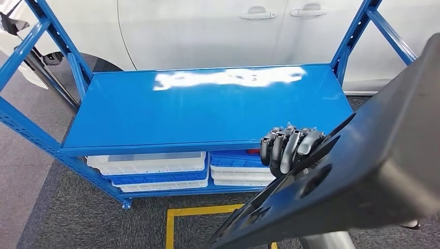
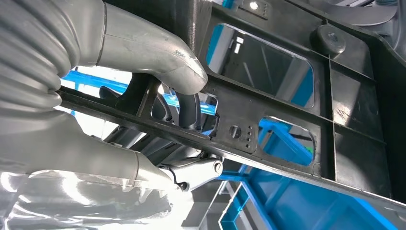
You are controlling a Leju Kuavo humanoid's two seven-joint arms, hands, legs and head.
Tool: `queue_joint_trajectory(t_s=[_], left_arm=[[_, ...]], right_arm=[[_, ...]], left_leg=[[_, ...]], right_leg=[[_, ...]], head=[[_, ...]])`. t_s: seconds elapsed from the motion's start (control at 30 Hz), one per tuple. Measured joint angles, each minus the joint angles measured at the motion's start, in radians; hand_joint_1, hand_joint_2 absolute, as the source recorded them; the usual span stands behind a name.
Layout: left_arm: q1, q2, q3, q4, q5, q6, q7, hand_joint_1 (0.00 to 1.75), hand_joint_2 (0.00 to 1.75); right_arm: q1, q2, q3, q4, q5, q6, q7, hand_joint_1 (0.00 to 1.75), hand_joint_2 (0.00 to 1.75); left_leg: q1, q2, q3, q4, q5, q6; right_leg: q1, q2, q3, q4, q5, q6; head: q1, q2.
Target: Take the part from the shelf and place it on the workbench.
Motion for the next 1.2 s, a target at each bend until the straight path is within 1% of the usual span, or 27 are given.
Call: queue_joint_trajectory(t_s=[0.03, 0.07, 0.1, 0.17, 0.2, 0.23, 0.3, 0.33, 0.37, 0.4, 0.43, 0.47, 0.53, 0.57, 0.6, 0.67, 0.7, 0.73, 0.83, 0.87, 0.9, 0.93, 0.97, 1.0, 1.07, 1.13, 1.2], left_arm=[[-0.002, 0.000, -0.001, 0.000, -0.001, 0.000, 0.000, 0.00, 0.00], [-0.004, 0.000, -0.002, 0.000, -0.002, 0.000, 0.000, 0.00, 0.00], [-0.005, 0.001, -0.002, 0.000, -0.002, 0.000, 0.001, 0.00, 0.00], [-0.005, -0.001, -0.003, 0.000, -0.002, 0.000, 0.002, 0.00, 0.00], [-0.005, -0.002, -0.004, 0.001, -0.002, 0.000, 0.003, 0.00, 0.00], [-0.006, -0.003, -0.006, 0.001, -0.003, 0.000, 0.006, 0.00, 0.00], [-0.007, -0.005, -0.011, 0.001, -0.008, 0.001, 0.014, 0.00, 0.00], [-0.007, -0.005, -0.014, 0.001, -0.012, 0.001, 0.019, 0.00, 0.00], [-0.007, -0.006, -0.016, 0.001, -0.017, 0.002, 0.023, 0.00, 0.00], [-0.007, -0.006, -0.018, 0.001, -0.023, 0.002, 0.029, 0.00, 0.00], [-0.007, -0.006, -0.020, 0.001, -0.029, 0.002, 0.033, 0.00, 0.00], [-0.007, -0.006, -0.022, 0.001, -0.034, 0.002, 0.038, 0.00, 0.00], [-0.008, -0.006, -0.027, 0.001, -0.039, 0.001, 0.046, 0.00, 0.00], [-0.009, -0.006, -0.030, 0.001, -0.037, 0.000, 0.048, 0.00, 0.00], [-0.009, -0.007, -0.031, 0.001, -0.034, 0.000, 0.049, 0.00, 0.00], [-0.008, -0.008, -0.032, 0.001, -0.022, 0.000, 0.045, 0.00, 0.00], [-0.007, -0.009, -0.032, 0.001, -0.016, 0.001, 0.043, 0.00, 0.00], [-0.005, -0.010, -0.032, 0.001, -0.012, 0.001, 0.040, 0.00, 0.00], [-0.004, -0.016, -0.032, 0.001, -0.006, 0.003, 0.032, 0.00, 0.00], [-0.005, -0.017, -0.032, 0.001, -0.004, 0.003, 0.031, 0.00, 0.00], [-0.005, -0.018, -0.032, 0.001, -0.003, 0.003, 0.030, 0.00, 0.00], [-0.006, -0.019, -0.032, 0.001, -0.003, 0.003, 0.029, 0.00, 0.00], [-0.006, -0.019, -0.032, 0.001, -0.002, 0.003, 0.029, 0.00, 0.00], [-0.007, -0.019, -0.032, 0.001, -0.002, 0.003, 0.029, 0.00, 0.00], [-0.009, -0.019, -0.031, 0.001, -0.002, 0.004, 0.028, 0.00, 0.00], [-0.010, -0.020, -0.031, 0.001, 0.002, 0.007, 0.028, 0.00, 0.00], [-0.010, -0.023, -0.028, 0.001, 0.006, 0.011, 0.029, 0.00, 0.00]], right_arm=[[0.000, -0.002, -0.002, -0.001, 0.000, 0.000, 0.000, 1.75, 1.75], [-0.001, -0.005, -0.003, -0.002, 0.001, 0.000, 0.000, 1.75, 1.75], [-0.001, -0.007, -0.004, -0.002, 0.001, 0.000, 0.000, 1.75, 1.75], [-0.002, -0.012, -0.006, -0.002, 0.002, 0.000, -0.001, 1.75, 1.75], [-0.002, -0.015, -0.008, -0.002, 0.002, 0.000, -0.001, 1.75, 1.75], [-0.001, -0.019, -0.011, -0.002, 0.002, 0.001, -0.001, 1.75, 1.75], [0.001, -0.024, -0.021, -0.003, 0.007, 0.006, -0.001, 1.75, 1.75], [0.004, -0.026, -0.029, -0.006, 0.014, 0.009, -0.001, 1.75, 1.75], [0.009, -0.027, -0.036, -0.011, 0.023, 0.010, -0.001, 1.75, 1.75], [0.015, -0.028, -0.043, -0.021, 0.033, 0.008, -0.001, 1.75, 1.75], [0.020, -0.028, -0.049, -0.033, 0.041, 0.001, 0.000, 1.75, 1.75], [0.023, -0.030, -0.054, -0.046, 0.045, -0.007, 0.001, 1.75, 1.75], [0.023, -0.037, -0.064, -0.076, 0.040, -0.022, 0.006, 1.75, 1.75], [0.023, -0.043, -0.071, -0.089, 0.032, -0.024, 0.009, 1.75, 1.75], [0.022, -0.050, -0.077, -0.099, 0.020, -0.021, 0.011, 1.75, 1.75], [0.021, -0.064, -0.088, -0.105, -0.004, -0.003, 0.010, 1.75, 1.75], [0.020, -0.069, -0.090, -0.103, -0.012, 0.009, 0.007, 1.75, 1.75], [0.019, -0.071, -0.092, -0.101, -0.016, 0.020, 0.005, 1.75, 1.75], [0.014, -0.073, -0.092, -0.086, -0.017, 0.037, 0.000, 1.75, 1.75], [0.012, -0.073, -0.092, -0.079, -0.015, 0.040, 0.000, 1.75, 1.75], [0.012, -0.073, -0.092, -0.073, -0.013, 0.042, 0.000, 1.75, 1.75], [0.011, -0.073, -0.091, -0.068, -0.011, 0.044, 0.000, 1.75, 1.75], [0.011, -0.073, -0.091, -0.064, -0.009, 0.045, 0.000, 1.75, 1.75], [0.010, -0.073, -0.091, -0.061, -0.008, 0.046, 0.000, 1.75, 1.75], [0.006, -0.073, -0.091, -0.056, -0.008, 0.048, 0.000, 1.75, 1.75], [0.000, -0.072, -0.091, -0.051, -0.008, 0.057, 0.000, 1.75, 1.75], [-0.007, -0.070, -0.091, -0.043, -0.008, 0.066, 0.000, 1.75, 1.75]], left_leg=[[-0.002, 0.000, 0.050, -0.070, -0.008, 0.005], [-0.005, -0.001, 0.082, -0.121, -0.022, 0.009], [-0.009, -0.001, 0.093, -0.146, -0.029, 0.013], [-0.007, 0.001, 0.080, -0.154, -0.010, 0.025], [-0.005, 0.004, 0.070, -0.156, 0.003, 0.032], [-0.002, 0.007, 0.058, -0.159, 0.017, 0.039], [-0.001, 0.010, 0.026, -0.158, 0.044, 0.047], [-0.002, 0.011, 0.009, -0.156, 0.057, 0.047], [-0.002, 0.011, -0.010, -0.153, 0.069, 0.046], [-0.002, 0.011, -0.029, -0.149, 0.080, 0.043], [-0.002, 0.011, -0.047, -0.143, 0.090, 0.041], [-0.002, 0.011, -0.064, -0.136, 0.098, 0.038], [-0.003, 0.009, -0.088, -0.124, 0.113, 0.029], [-0.004, 0.009, -0.093, -0.122, 0.121, 0.023], [-0.003, 0.008, -0.095, -0.123, 0.131, 0.017], [-0.001, 0.007, -0.098, -0.129, 0.145, 0.004], [0.000, 0.007, -0.106, -0.120, 0.131, -0.001], [0.001, 0.006, -0.118, -0.093, 0.096, -0.006], [0.003, 0.006, -0.168, 0.087, -0.053, -0.016], [0.003, 0.006, -0.175, 0.143, -0.070, -0.018], [0.003, 0.006, -0.166, 0.173, -0.061, -0.019], [0.003, 0.006, -0.141, 0.169, -0.034, -0.019], [0.003, 0.006, -0.097, 0.128, -0.004, -0.018], [0.003, 0.006, -0.041, 0.059, 0.008, -0.016], [0.000, 0.005, 0.059, -0.089, -0.014, -0.006], [-0.005, 0.003, 0.088, -0.150, -0.032, 0.007], [-0.002, 0.006, 0.070, -0.149, -0.012, 0.022]], right_leg=[[0.001, 0.000, -0.007, 0.003, 0.008, 0.005], [0.001, -0.001, -0.009, 0.004, 0.016, 0.010], [0.000, -0.001, -0.010, 0.002, 0.025, 0.016], [-0.001, 0.001, -0.013, 0.000, 0.035, 0.028], [-0.002, 0.003, -0.022, 0.013, 0.016, 0.034], [-0.003, 0.006, -0.035, 0.043, -0.022, 0.039], [-0.010, 0.008, -0.067, 0.161, -0.132, 0.049], [-0.013, 0.007, -0.078, 0.228, -0.167, 0.053], [-0.016, 0.007, -0.080, 0.279, -0.177, 0.058], [-0.019, 0.007, -0.068, 0.299, -0.162, 0.061], [-0.022, 0.007, -0.037, 0.282, -0.134, 0.062], [-0.024, 0.007, 0.011, 0.230, -0.109, 0.062], [-0.022, 0.007, 0.123, 0.079, -0.114, 0.055], [-0.019, 0.008, 0.158, 0.024, -0.127, 0.049], [-0.015, 0.008, 0.174, -0.008, -0.139, 0.042], [-0.014, 0.007, 0.164, -0.018, -0.122, 0.027], [-0.015, 0.004, 0.155, -0.020, -0.110, 0.018], [-0.017, 0.002, 0.142, -0.023, -0.096, 0.010], [-0.016, 0.000, 0.091, -0.023, -0.054, 0.000], [-0.015, 0.000, 0.071, -0.021, -0.040, 0.001], [-0.015, -0.001, 0.051, -0.018, -0.027, 0.002], [-0.014, -0.001, 0.031, -0.014, -0.015, 0.004], [-0.014, -0.002, 0.013, -0.009, -0.004, 0.007], [-0.014, -0.002, -0.003, -0.004, 0.006, 0.011], [-0.012, -0.003, -0.022, 0.004, 0.024, 0.021], [-0.011, -0.005, -0.027, 0.003, 0.045, 0.033], [-0.014, -0.003, -0.035, 0.006, 0.043, 0.044]], head=[[0.000, 0.000], [0.000, 0.000], [0.000, 0.000], [0.000, 0.000], [0.000, 0.000], [0.000, 0.000], [0.000, 0.000], [0.000, 0.000], [0.000, 0.000], [0.000, 0.000], [0.000, 0.000], [0.000, 0.000], [0.000, 0.000], [0.000, 0.000], [0.000, 0.000], [0.000, 0.000], [0.000, 0.000], [0.000, 0.000], [0.000, 0.000], [0.000, 0.000], [0.000, 0.000], [0.000, 0.000], [0.000, 0.000], [0.000, 0.000], [0.000, 0.000], [0.000, 0.000], [0.000, 0.000]])
